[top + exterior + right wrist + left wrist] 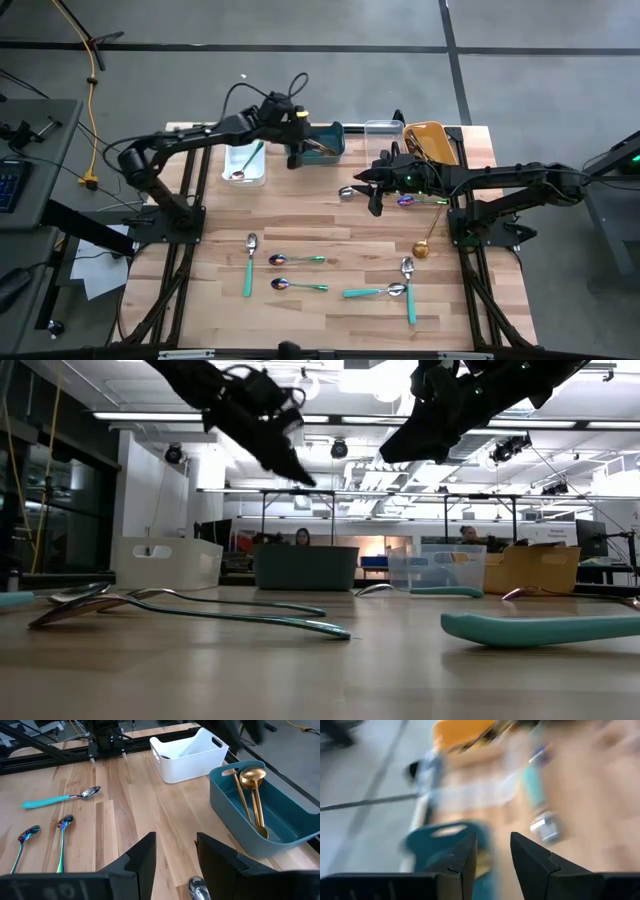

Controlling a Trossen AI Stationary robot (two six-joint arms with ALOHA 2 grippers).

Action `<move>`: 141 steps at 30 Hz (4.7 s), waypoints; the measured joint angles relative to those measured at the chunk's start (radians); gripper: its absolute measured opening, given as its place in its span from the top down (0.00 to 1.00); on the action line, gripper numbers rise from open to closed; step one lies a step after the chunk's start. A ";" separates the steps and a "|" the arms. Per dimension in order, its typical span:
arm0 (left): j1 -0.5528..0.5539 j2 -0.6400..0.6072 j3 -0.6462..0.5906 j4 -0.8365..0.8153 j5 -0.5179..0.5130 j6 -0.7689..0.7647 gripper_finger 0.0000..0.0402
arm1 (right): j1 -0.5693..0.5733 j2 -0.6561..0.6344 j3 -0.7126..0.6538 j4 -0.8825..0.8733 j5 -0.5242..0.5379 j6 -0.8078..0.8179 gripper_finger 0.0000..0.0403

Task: Sort silverware by color (type)
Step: Put the light blue spoon into the transparent bin

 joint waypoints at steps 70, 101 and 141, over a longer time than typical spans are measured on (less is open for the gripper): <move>-0.171 -0.575 -0.580 0.564 -0.016 -0.449 0.72 | 0.000 0.000 0.000 -0.004 0.000 -0.034 0.66; -0.181 -0.574 -0.580 0.685 -0.056 -0.414 0.72 | 0.000 0.000 0.015 0.019 -0.012 0.022 0.66; -0.181 -0.574 -0.580 0.669 -0.084 -0.482 0.72 | 0.000 0.000 0.021 0.008 -0.014 0.158 0.66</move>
